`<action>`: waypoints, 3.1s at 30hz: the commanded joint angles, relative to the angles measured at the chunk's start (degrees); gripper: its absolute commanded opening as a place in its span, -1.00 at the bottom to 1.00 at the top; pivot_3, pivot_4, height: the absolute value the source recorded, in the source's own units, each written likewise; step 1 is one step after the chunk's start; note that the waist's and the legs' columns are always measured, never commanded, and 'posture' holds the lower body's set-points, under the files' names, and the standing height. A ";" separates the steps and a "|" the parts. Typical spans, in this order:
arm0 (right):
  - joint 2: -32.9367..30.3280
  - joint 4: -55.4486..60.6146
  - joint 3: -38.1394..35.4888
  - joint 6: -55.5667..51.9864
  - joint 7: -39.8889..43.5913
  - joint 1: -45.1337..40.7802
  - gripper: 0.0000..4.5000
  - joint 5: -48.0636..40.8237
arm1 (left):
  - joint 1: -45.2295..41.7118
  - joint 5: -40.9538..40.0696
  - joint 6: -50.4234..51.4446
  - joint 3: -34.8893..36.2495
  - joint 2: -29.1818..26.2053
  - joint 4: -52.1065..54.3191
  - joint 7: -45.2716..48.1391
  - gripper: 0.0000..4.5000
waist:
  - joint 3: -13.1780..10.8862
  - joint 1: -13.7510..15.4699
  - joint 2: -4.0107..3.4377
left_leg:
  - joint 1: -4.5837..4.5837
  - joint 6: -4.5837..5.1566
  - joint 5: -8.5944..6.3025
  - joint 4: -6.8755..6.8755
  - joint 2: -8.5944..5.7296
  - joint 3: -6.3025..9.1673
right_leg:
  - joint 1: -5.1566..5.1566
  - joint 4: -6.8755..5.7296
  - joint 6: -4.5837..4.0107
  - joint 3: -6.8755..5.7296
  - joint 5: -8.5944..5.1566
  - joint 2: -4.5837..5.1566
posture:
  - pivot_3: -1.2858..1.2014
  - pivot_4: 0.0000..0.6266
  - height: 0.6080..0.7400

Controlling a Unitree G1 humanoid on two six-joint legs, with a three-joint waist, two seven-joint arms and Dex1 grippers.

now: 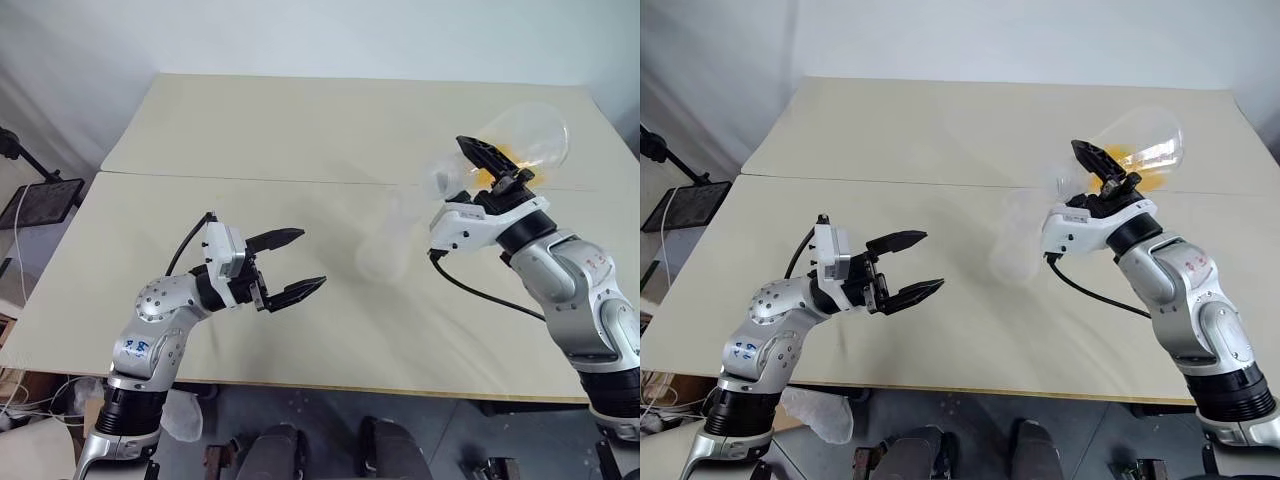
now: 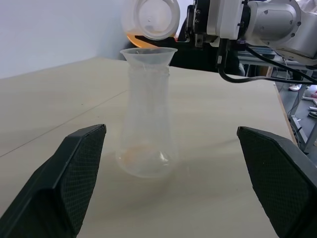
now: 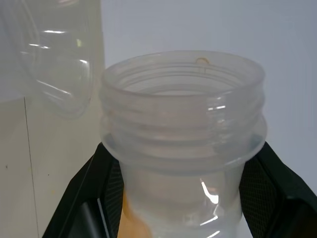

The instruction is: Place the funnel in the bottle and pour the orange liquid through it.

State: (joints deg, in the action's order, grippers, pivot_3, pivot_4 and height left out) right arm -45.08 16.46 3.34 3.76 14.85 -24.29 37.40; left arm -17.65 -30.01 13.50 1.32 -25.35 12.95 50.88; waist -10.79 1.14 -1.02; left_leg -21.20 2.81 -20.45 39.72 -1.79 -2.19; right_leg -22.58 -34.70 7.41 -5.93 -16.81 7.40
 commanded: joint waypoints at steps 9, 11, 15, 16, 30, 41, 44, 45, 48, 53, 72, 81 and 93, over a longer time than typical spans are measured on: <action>1.14 1.10 -1.00 1.22 -2.78 -3.13 0.16 6.75 | -0.20 0.31 -1.23 0.36 -0.08 1.40 -0.03 1.00 | 0.00 -0.04 0.00 | 0.00 -0.01 0.01 0.00 0.00 0.01 | 0.00 -0.01 0.00 0.00 0.00 -0.02 | 0.03 -0.52 1.00; 1.02 1.01 -0.78 1.68 -2.92 -3.30 0.16 7.52 | -0.23 0.33 -1.23 0.41 -0.07 1.38 -0.01 1.00 | 0.00 -0.01 0.00 | 0.00 -0.01 0.01 0.00 0.01 0.02 | 0.00 -0.01 0.00 -0.01 0.00 -0.01 | 0.03 -0.52 1.00; 1.00 0.90 -0.36 2.56 -3.32 -3.36 0.16 9.05 | -0.40 0.42 -1.36 0.52 0.05 1.23 -0.01 1.00 | 0.00 -0.03 0.00 | 0.00 -0.01 0.01 0.00 0.00 0.02 | 0.01 -0.01 0.00 -0.01 0.00 -0.02 | 0.03 -0.52 1.00; 1.00 0.87 -0.40 2.71 -3.40 -3.37 0.16 9.40 | -0.42 0.45 -1.40 0.54 0.10 1.21 -0.02 1.00 | 0.00 -0.04 0.00 | 0.00 -0.01 0.01 0.00 0.00 0.02 | 0.01 -0.01 0.00 -0.01 0.00 -0.02 | 0.03 -0.52 1.00; 0.98 0.45 -0.78 4.11 -4.05 -3.61 0.16 11.85 | -0.46 0.37 -1.56 0.58 0.21 1.18 -0.10 1.00 | 0.00 -0.09 0.00 | 0.00 -0.02 0.01 0.00 0.01 0.02 | 0.01 -0.01 0.00 0.00 0.00 -0.03 | 0.03 -0.52 1.00; 0.78 0.21 -1.01 5.11 -4.70 -3.33 0.16 13.25 | -0.53 0.41 -1.56 0.51 0.44 1.10 -0.15 1.00 | 0.00 -0.10 0.00 | 0.00 -0.02 0.01 0.00 0.01 0.02 | 0.01 -0.01 0.00 -0.01 0.00 -0.03 | 0.03 -0.52 1.00; 0.72 0.22 -1.09 5.26 -4.80 -3.22 0.16 13.71 | -0.56 0.40 -1.55 0.49 0.47 1.08 -0.17 1.00 | 0.00 -0.10 0.00 | 0.00 -0.02 0.01 0.00 0.01 0.02 | 0.01 -0.02 0.00 0.00 0.00 -0.03 | 0.03 -0.52 1.00; 0.67 0.23 -1.11 5.32 -4.91 -3.19 0.16 13.88 | -0.56 0.42 -1.57 0.47 0.47 1.05 -0.13 1.00 | 0.00 -0.10 0.00 | 0.00 -0.02 0.01 0.00 0.01 0.02 | 0.01 -0.02 0.00 -0.01 0.00 -0.03 | 0.03 -0.52 1.00; 0.56 0.36 -1.40 5.35 -5.01 -2.96 0.16 13.86 | -0.48 0.00 -1.35 0.53 0.52 1.32 0.02 1.00 | 0.00 -0.10 0.00 | 0.00 -0.02 0.01 0.00 0.01 0.02 | 0.01 -0.02 0.00 0.00 0.00 -0.03 | 0.03 -0.52 1.00; 0.18 0.46 -1.49 5.55 -5.50 -2.89 0.16 14.46 | -0.53 0.01 -1.36 0.54 0.57 1.24 0.06 1.00 | 0.00 -0.10 0.00 | 0.00 -0.02 0.01 0.01 0.01 0.02 | 0.01 -0.02 0.00 -0.01 0.00 -0.03 | 0.03 -0.52 1.00; -0.48 0.48 -2.12 5.97 -6.75 -2.25 0.16 15.95 | -0.39 0.15 -1.60 0.46 0.75 1.29 0.08 1.00 | 0.00 -0.13 0.00 | 0.01 -0.02 0.01 0.01 0.01 0.02 | 0.01 -0.04 0.00 0.00 0.00 -0.03 | 0.03 -0.52 1.00; -0.79 0.57 -2.25 5.93 -6.88 -2.12 0.16 16.57 | -0.56 0.23 -1.55 0.39 0.95 1.38 -0.12 1.00 | 0.00 -0.14 0.00 | 0.01 -0.02 0.01 0.01 0.01 0.02 | 0.01 -0.04 0.00 0.00 0.00 -0.03 | 0.03 -0.52 1.00; -0.81 0.63 -2.26 5.86 -7.17 -1.95 0.16 17.19 | -0.48 0.31 -1.48 0.25 1.10 1.53 -0.34 1.00 | 0.00 -0.15 0.00 | 0.01 -0.02 0.01 0.01 0.01 0.02 | 0.01 -0.04 0.00 -0.01 0.00 -0.03 | 0.03 -0.52 1.00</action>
State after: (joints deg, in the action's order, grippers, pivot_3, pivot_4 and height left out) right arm -44.85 15.28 3.99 9.82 8.89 -26.11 54.43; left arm -17.66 -29.18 13.06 1.31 -24.56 12.95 50.60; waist -10.79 1.00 -1.02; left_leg -21.20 2.79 -20.44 39.74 -1.78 -2.17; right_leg -22.58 -34.74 7.41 -5.94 -16.81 7.37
